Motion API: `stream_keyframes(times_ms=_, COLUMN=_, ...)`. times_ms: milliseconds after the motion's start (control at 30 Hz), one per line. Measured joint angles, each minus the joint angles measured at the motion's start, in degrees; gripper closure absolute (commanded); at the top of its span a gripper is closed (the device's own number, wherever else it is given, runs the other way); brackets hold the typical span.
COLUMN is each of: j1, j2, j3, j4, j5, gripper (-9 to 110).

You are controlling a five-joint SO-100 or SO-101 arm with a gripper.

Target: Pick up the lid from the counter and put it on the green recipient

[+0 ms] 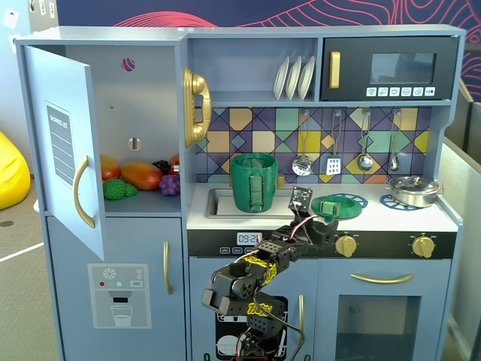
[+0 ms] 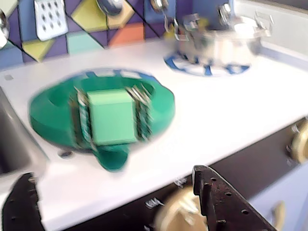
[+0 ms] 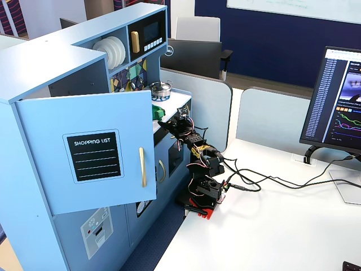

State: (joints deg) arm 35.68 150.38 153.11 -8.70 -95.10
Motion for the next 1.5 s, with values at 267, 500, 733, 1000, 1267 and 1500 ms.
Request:
stream_keyframes(times_ms=267, j1=-0.1, j2=-6.9, j3=-3.3, j4=-1.0, j5=0.0, gripper=62)
stream_keyframes(times_ms=500, j1=-0.1, j2=-14.9, j3=-10.9, j4=-1.0, j5=0.0, gripper=62)
stream_keyframes(times_ms=733, j1=-0.1, j2=-20.9, j3=-17.1, j4=-1.0, j5=0.0, gripper=63)
stream_keyframes(times_ms=1000, j1=-0.4, j2=-27.8, j3=-22.7, j4=-1.0, j5=0.2, gripper=66)
stream_keyframes(times_ms=1267, j1=-2.3, j2=-31.3, j3=-25.5, j4=-1.0, j5=-0.1, gripper=101)
stream_keyframes(times_ms=1500, j1=-4.0, j2=-31.3, j3=-25.5, j4=-1.8, j5=-0.4, gripper=101)
